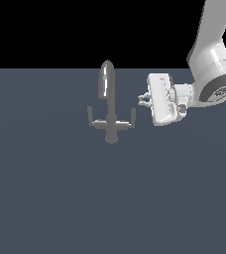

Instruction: Turn on the faucet by rotating a designated handle.

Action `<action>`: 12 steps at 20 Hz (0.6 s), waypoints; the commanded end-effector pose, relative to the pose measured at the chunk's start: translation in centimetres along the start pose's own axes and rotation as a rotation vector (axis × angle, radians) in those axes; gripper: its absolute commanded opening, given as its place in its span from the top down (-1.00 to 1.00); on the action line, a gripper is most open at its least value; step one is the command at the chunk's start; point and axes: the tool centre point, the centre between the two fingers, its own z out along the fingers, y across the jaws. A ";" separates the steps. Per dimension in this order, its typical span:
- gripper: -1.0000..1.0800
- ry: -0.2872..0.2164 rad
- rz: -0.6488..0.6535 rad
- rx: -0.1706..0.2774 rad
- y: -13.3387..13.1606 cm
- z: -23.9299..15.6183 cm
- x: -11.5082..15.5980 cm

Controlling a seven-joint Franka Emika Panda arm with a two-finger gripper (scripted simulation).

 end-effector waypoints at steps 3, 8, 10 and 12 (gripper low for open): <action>1.00 -0.034 0.033 0.078 0.8 1.0 2.2; 1.00 -0.059 0.059 0.135 1.4 1.8 3.9; 1.00 -0.065 0.065 0.150 1.6 2.1 4.3; 1.00 -0.070 0.070 0.159 1.7 2.3 4.6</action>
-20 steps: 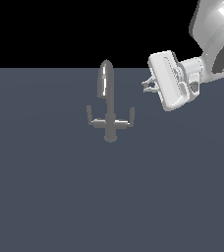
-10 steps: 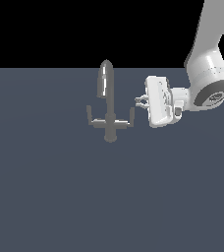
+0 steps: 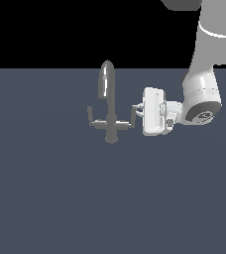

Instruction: Turn on the faucet by rotating a designated handle.

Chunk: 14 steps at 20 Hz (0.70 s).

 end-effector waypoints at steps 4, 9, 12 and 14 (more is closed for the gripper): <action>1.00 -0.007 0.006 0.016 0.1 0.3 0.5; 1.00 -0.007 0.006 0.016 0.2 0.3 0.3; 1.00 -0.007 0.006 0.016 0.5 0.3 -0.3; 1.00 -0.007 0.006 0.016 0.6 0.3 -0.6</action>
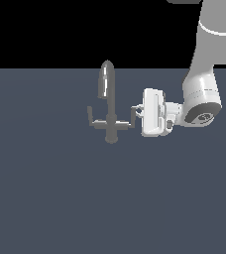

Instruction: Turn on the faucet by rotating a designated handle.

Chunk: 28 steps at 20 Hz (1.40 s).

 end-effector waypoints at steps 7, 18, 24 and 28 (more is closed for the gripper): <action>1.00 0.000 0.000 0.000 0.8 0.1 -1.7; 1.00 0.005 0.004 0.001 2.1 0.2 -3.0; 1.00 0.003 0.002 0.001 3.8 0.2 -3.9; 1.00 0.002 0.001 0.000 5.0 0.2 -4.5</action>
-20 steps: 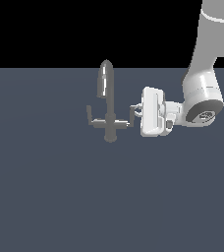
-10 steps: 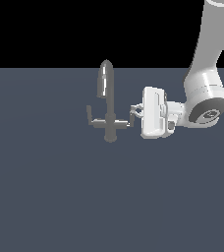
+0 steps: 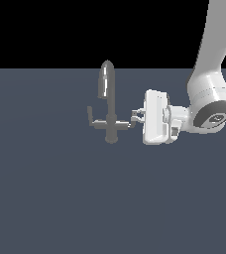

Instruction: Turn on the faucet by rotating a designated handle.

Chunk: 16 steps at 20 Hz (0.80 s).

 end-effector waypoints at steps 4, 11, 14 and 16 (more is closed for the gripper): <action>1.00 -0.009 0.013 -0.001 2.4 0.0 -1.0; 1.00 -0.008 0.003 -0.001 4.5 -0.1 0.2; 1.00 -0.010 0.010 -0.001 6.7 -0.3 0.8; 1.00 -0.010 0.013 -0.001 7.3 -0.3 1.0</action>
